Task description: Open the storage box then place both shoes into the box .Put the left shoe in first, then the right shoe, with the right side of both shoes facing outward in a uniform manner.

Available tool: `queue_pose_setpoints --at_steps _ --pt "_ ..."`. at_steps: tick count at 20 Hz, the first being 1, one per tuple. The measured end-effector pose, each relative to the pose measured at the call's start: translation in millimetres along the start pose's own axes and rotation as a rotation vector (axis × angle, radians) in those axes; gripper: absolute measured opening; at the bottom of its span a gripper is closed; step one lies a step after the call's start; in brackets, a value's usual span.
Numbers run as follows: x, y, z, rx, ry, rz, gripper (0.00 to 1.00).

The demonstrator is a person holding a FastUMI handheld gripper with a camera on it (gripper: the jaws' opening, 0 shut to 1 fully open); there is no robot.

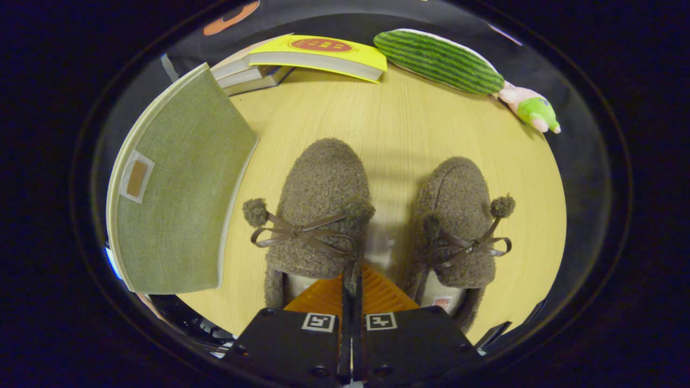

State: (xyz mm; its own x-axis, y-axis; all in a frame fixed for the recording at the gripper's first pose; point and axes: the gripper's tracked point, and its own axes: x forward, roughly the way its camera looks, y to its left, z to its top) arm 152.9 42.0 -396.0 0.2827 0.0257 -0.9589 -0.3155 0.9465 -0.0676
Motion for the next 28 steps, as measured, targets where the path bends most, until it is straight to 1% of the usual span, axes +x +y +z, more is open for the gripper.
queue_pose_setpoints --at_steps 2,4,5,8,12,18,23,28 --pt "-3 2 -2 0.027 0.009 0.008 0.06" --pt "-13 8 0 0.067 0.012 0.052 0.06" --pt "-19 12 2 0.086 0.013 0.068 0.06" --pt "-38 15 8 0.117 -0.002 0.081 0.06" --pt "-64 30 16 0.157 -0.005 0.13 0.06" --pt "-108 44 30 0.129 -0.043 0.106 0.06" --pt "-157 74 48 0.127 -0.102 0.147 0.06" --pt "-183 112 60 0.103 -0.146 0.174 0.06"
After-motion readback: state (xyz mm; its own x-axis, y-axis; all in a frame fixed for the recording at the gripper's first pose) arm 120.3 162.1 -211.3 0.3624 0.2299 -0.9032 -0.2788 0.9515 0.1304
